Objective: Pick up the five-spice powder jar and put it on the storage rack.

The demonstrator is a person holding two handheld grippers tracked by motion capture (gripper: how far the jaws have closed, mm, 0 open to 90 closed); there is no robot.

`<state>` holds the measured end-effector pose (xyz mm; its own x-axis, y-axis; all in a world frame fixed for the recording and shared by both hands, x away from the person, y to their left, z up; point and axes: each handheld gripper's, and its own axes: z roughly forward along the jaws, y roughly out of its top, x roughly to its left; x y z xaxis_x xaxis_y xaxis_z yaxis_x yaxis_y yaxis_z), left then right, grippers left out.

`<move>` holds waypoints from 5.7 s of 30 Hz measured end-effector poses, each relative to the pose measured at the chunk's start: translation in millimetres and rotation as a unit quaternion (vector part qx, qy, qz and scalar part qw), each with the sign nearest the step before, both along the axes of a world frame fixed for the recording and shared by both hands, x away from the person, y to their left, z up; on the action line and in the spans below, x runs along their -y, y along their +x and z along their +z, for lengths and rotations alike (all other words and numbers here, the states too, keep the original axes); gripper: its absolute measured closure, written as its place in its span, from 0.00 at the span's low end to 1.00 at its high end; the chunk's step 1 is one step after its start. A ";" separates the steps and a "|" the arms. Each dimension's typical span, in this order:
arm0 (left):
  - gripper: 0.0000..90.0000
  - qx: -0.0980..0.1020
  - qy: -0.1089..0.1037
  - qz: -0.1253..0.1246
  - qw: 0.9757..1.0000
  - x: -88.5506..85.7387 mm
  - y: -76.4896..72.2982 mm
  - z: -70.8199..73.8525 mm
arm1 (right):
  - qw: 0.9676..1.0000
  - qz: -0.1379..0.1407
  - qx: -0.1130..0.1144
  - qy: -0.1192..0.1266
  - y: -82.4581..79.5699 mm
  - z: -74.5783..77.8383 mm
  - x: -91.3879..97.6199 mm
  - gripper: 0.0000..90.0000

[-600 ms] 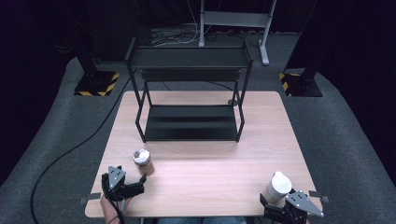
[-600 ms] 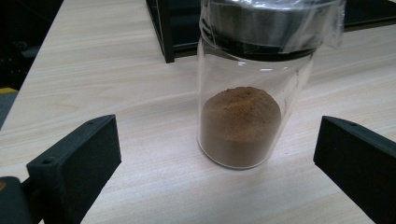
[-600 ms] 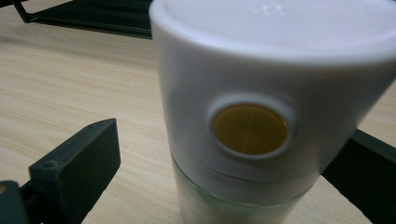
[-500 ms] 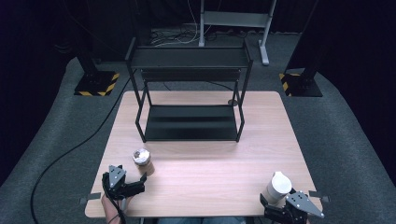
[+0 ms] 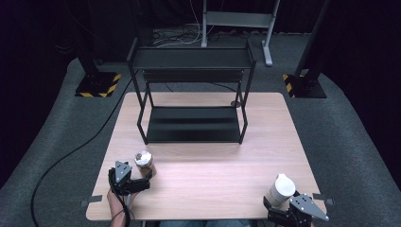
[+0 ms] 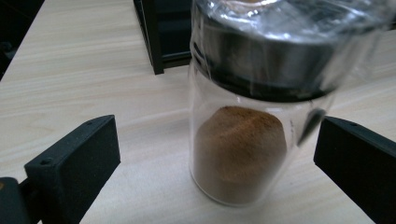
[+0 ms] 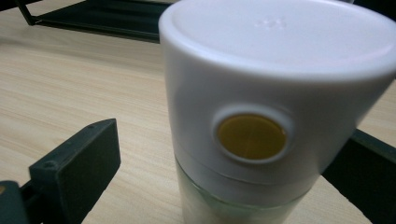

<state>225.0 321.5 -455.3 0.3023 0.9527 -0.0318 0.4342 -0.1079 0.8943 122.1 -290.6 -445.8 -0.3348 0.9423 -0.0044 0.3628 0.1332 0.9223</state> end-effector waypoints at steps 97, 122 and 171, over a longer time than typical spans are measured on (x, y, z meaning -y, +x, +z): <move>0.33 0.011 -0.069 -0.181 0.981 -36.3 76.7 42.1 | 1.000 0.005 -0.010 0.002 2.0 2.8 5.2 0.00; 0.33 0.015 -0.064 -0.231 0.971 -41.9 121.6 78.0 | 1.000 0.002 -0.010 0.005 0.9 3.3 8.7 0.00; 0.33 0.023 -0.025 -0.257 0.966 -33.8 176.2 132.9 | 1.000 -0.003 -0.013 0.005 0.1 4.3 10.5 0.00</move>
